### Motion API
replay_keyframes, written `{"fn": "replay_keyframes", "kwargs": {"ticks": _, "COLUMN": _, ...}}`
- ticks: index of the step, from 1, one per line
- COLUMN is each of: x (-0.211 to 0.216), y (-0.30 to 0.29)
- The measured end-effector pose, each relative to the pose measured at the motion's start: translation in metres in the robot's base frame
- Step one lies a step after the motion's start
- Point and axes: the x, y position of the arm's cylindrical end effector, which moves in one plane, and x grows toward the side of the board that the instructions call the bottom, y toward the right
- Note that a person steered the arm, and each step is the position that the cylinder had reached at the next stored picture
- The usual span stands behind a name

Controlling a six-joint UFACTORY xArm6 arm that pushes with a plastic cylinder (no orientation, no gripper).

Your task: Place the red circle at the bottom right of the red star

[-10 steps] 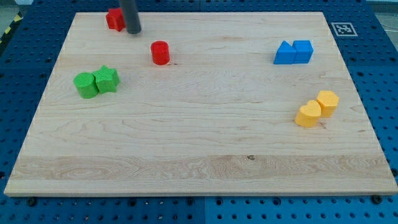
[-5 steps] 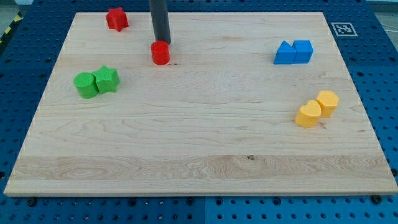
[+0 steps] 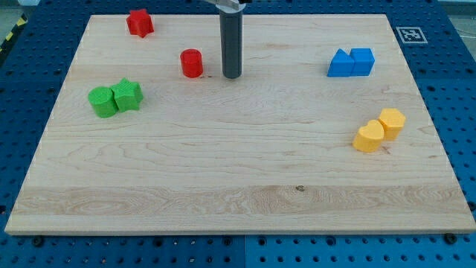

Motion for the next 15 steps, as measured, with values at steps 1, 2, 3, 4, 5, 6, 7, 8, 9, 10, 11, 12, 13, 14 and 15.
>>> {"fn": "replay_keyframes", "kwargs": {"ticks": 1, "x": 0.017, "y": 0.0}}
{"fn": "replay_keyframes", "kwargs": {"ticks": 2, "x": 0.019, "y": -0.001}}
{"fn": "replay_keyframes", "kwargs": {"ticks": 3, "x": 0.012, "y": -0.011}}
{"fn": "replay_keyframes", "kwargs": {"ticks": 4, "x": 0.007, "y": -0.013}}
{"fn": "replay_keyframes", "kwargs": {"ticks": 5, "x": -0.003, "y": -0.036}}
{"fn": "replay_keyframes", "kwargs": {"ticks": 6, "x": -0.037, "y": -0.051}}
{"fn": "replay_keyframes", "kwargs": {"ticks": 7, "x": -0.044, "y": -0.062}}
{"fn": "replay_keyframes", "kwargs": {"ticks": 8, "x": -0.043, "y": -0.057}}
{"fn": "replay_keyframes", "kwargs": {"ticks": 9, "x": -0.024, "y": -0.021}}
{"fn": "replay_keyframes", "kwargs": {"ticks": 10, "x": -0.002, "y": -0.018}}
{"fn": "replay_keyframes", "kwargs": {"ticks": 11, "x": 0.016, "y": -0.018}}
{"fn": "replay_keyframes", "kwargs": {"ticks": 12, "x": 0.011, "y": -0.03}}
{"fn": "replay_keyframes", "kwargs": {"ticks": 13, "x": -0.007, "y": -0.046}}
{"fn": "replay_keyframes", "kwargs": {"ticks": 14, "x": -0.007, "y": -0.06}}
{"fn": "replay_keyframes", "kwargs": {"ticks": 15, "x": -0.006, "y": -0.073}}
